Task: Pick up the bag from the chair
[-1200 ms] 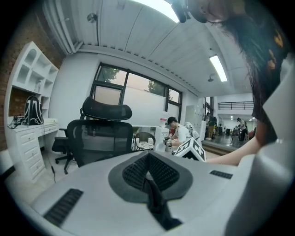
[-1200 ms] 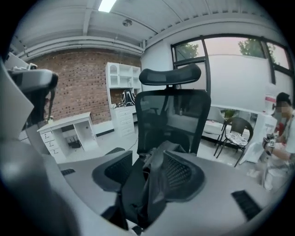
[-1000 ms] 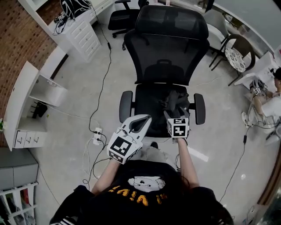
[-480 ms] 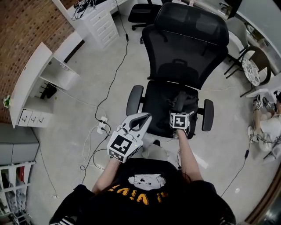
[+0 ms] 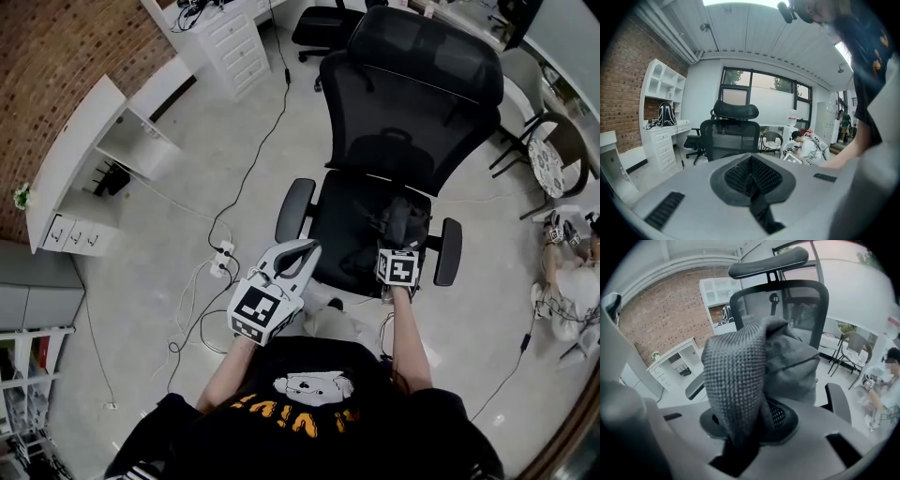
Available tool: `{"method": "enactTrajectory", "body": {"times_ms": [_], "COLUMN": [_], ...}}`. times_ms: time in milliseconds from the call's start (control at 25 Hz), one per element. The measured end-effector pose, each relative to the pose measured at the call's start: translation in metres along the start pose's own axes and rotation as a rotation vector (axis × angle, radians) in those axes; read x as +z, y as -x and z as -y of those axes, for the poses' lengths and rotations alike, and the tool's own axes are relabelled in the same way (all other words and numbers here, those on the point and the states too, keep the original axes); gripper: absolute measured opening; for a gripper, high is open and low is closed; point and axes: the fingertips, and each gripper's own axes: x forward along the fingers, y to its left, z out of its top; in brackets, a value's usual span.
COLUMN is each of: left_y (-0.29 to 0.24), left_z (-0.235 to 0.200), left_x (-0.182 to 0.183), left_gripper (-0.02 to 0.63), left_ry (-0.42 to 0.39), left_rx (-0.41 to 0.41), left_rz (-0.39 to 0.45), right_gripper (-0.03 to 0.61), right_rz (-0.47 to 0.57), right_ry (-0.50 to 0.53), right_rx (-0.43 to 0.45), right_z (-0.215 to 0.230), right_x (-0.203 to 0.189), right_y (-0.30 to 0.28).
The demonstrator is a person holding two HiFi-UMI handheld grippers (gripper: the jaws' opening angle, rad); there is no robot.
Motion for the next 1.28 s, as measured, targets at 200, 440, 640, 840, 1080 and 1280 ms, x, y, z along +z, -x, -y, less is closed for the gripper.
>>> {"method": "enactTrajectory", "body": {"times_ms": [200,440,640,840,1080,1280], "left_y": [0.002,0.008,0.027,0.056,0.088,0.12], "left_z": [0.003,0.006,0.001,-0.015,-0.035,-0.035], "left_x": [0.001,0.001,-0.003,-0.009,-0.014,-0.018], "left_gripper": [0.0,-0.001,-0.001,-0.001,-0.001,-0.002], "left_ry": [0.0,0.002,0.014,0.041,0.072,0.081], "left_rx": [0.019,0.057,0.123,0.209,0.305,0.336], "left_rz": [0.006,0.01,0.006,0.017,0.04,0.055], "right_gripper": [0.075,0.063,0.061,0.06,0.058,0.058], "right_rz": [0.097,0.236,0.331,0.381,0.416,0.444], "right_ry": [-0.043,-0.087,-0.018,0.085,0.07,0.045], "right_rx": [0.057,0.226,0.38,0.473,0.509,0.527], "right_z": [-0.001,-0.034,-0.097,-0.15,-0.172,-0.185], "right_x": [0.034,0.079,0.12,0.147,0.162,0.161], "right_y": [0.031,0.076,0.117,0.155,0.19,0.216]}}
